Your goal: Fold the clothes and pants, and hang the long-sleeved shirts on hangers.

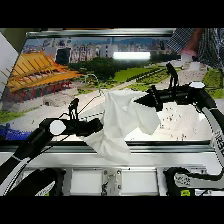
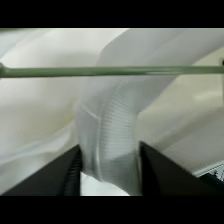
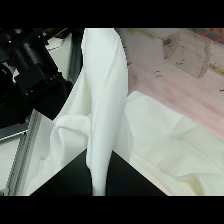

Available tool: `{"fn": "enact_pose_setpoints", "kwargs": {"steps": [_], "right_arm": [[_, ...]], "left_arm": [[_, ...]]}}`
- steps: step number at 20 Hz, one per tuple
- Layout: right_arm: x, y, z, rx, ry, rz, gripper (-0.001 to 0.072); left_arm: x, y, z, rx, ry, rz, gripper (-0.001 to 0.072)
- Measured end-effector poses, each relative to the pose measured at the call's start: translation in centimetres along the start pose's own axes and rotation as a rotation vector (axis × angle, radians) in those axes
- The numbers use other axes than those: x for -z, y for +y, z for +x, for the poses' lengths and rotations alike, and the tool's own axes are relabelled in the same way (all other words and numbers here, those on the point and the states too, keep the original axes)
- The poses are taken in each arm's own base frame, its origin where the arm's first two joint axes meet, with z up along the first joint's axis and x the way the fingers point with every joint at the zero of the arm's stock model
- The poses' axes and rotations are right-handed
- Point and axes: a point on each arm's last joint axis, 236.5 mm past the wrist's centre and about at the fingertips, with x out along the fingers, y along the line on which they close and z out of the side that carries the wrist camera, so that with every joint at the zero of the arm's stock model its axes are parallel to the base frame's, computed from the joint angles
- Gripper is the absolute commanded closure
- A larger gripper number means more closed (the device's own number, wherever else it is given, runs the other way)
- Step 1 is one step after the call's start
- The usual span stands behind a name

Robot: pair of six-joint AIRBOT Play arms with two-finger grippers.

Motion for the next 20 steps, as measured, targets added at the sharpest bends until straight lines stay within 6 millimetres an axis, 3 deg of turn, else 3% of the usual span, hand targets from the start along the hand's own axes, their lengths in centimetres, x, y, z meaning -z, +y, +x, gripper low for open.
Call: {"fn": "enact_pose_setpoints", "kwargs": {"steps": [1,9,13,17,20], "right_arm": [[0.0,0.0,0.0,0.0,0.0,0.0,0.0691],[-0.6,-0.2,0.0,0.013,-0.02,0.137,0.0695],[-2.9,-0.8,-0.5,0.119,-0.053,0.186,0.0697],[-5.8,0.3,-1.1,0.194,-0.083,0.162,0.0697],[-7.2,1.3,-1.4,0.221,-0.098,0.15,0.0698]], "left_arm": [[-0.1,0.0,0.0,0.002,-0.005,-0.001,0.0691],[-0.2,0.2,-0.1,-0.001,-0.004,-0.011,0.0691],[-1.5,0.7,-2.4,0.012,-0.047,-0.045,0.0691],[-3.3,1.8,-5.4,0.022,-0.115,-0.074,0.0691],[-3.8,3.0,-6.1,0.006,-0.116,-0.094,0.0691]]}}
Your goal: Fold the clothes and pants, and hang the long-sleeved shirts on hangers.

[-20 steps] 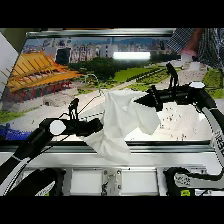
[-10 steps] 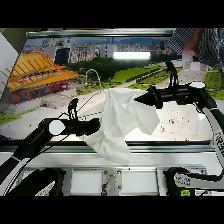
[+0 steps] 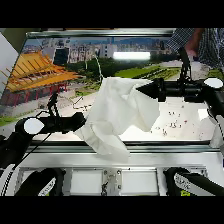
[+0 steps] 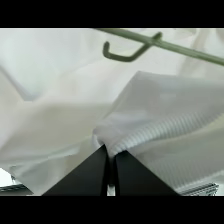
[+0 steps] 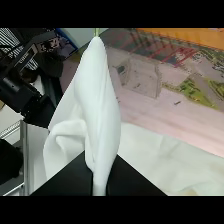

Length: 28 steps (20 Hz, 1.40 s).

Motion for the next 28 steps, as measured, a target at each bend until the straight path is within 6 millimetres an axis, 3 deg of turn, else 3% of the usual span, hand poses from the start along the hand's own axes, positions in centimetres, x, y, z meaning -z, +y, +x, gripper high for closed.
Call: {"fn": "enact_pose_setpoints", "kwargs": {"steps": [3,13,28], "right_arm": [[-0.9,0.6,-0.2,0.011,-0.02,0.006,0.0698],[-4.1,1.9,-0.6,-0.027,-0.147,0.038,0.0698],[-3.6,3.3,-0.6,-0.087,-0.127,0.04,0.0698]], "left_arm": [[-0.2,0.3,0.3,-0.016,0.024,0.008,0.0691],[-2.5,-1.8,0.7,-0.017,0.038,0.075,0.0691],[-5.8,3.3,-2.1,-0.058,-0.052,-0.036,0.0691]]}}
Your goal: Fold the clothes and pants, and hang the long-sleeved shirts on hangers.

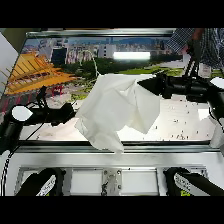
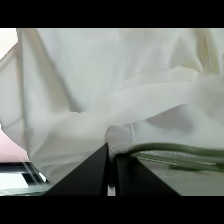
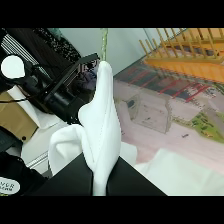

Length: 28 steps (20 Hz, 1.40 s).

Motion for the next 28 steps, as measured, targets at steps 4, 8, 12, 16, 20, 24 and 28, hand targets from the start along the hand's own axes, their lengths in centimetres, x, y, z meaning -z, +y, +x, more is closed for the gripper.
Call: {"fn": "enact_pose_setpoints", "kwargs": {"steps": [4,8,12,16,20,24,28], "right_arm": [[-0.4,0.2,0.0,-0.006,-0.018,-0.006,0.0697],[-1.8,0.5,0.0,-0.019,-0.076,-0.005,0.0698],[-2.6,0.7,-0.1,-0.03,-0.111,0.001,0.0698],[-2.5,0.9,-0.1,-0.037,-0.105,0.02,0.0698],[-1.4,0.6,0.0,-0.027,-0.057,0.027,0.0698],[-0.1,0.3,0.1,-0.01,-0.004,0.022,0.0698],[1.4,0.4,0.0,-0.017,0.059,-0.023,0.0698]], "left_arm": [[0.7,-0.9,0.2,0.028,0.024,0.032,0.0691],[2.2,-3.3,0.9,0.074,0.046,0.104,0.069],[2.2,-3.9,1.0,0.092,0.039,0.117,0.069],[0.7,-3.1,0.5,0.09,0.003,0.073,0.0691],[-0.6,-1.6,-0.2,0.076,-0.022,0.029,0.0691],[-1.4,-0.5,-0.8,0.065,-0.034,0.013,0.0691],[-2.2,0.9,-1.4,0.051,-0.049,-0.008,0.0691]]}}
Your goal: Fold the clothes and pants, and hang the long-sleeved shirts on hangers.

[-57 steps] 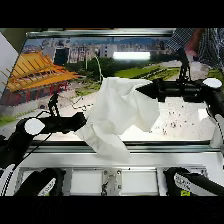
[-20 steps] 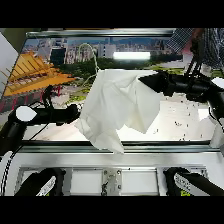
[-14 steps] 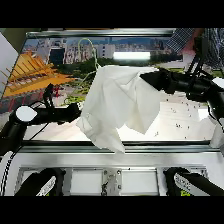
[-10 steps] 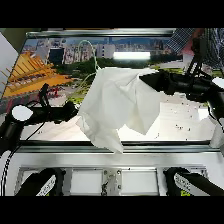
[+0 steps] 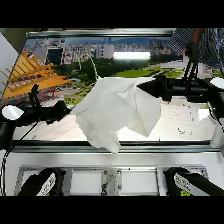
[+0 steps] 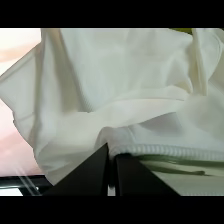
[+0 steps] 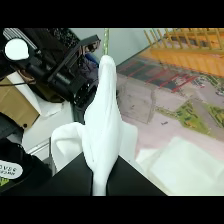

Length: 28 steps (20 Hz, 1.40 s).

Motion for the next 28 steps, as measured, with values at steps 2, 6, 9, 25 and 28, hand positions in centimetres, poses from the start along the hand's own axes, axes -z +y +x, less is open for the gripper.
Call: {"fn": "enact_pose_setpoints", "kwargs": {"steps": [2,6,9,25,28], "right_arm": [[0.9,0.2,0.0,-0.007,0.037,-0.022,0.0698],[3.0,0.2,-0.2,-0.011,0.121,-0.04,0.0698],[4.5,0.1,-0.3,-0.023,0.154,-0.035,0.0698],[5.0,-0.9,-1.1,0.011,0.129,-0.025,0.0698],[5.1,-0.5,-0.8,-0.003,0.133,-0.031,0.0698]], "left_arm": [[-0.5,0.5,-0.4,-0.003,-0.009,-0.008,0.0691],[-2.3,-0.4,-2.3,0.001,-0.056,0.031,0.0691],[-4.2,-2.8,-4.8,0.022,-0.112,0.095,0.0691],[-6.2,-0.3,-8.3,-0.233,0.011,0.238,0.0691],[-6.3,-1.2,-7.8,-0.221,0.002,0.263,0.0691]]}}
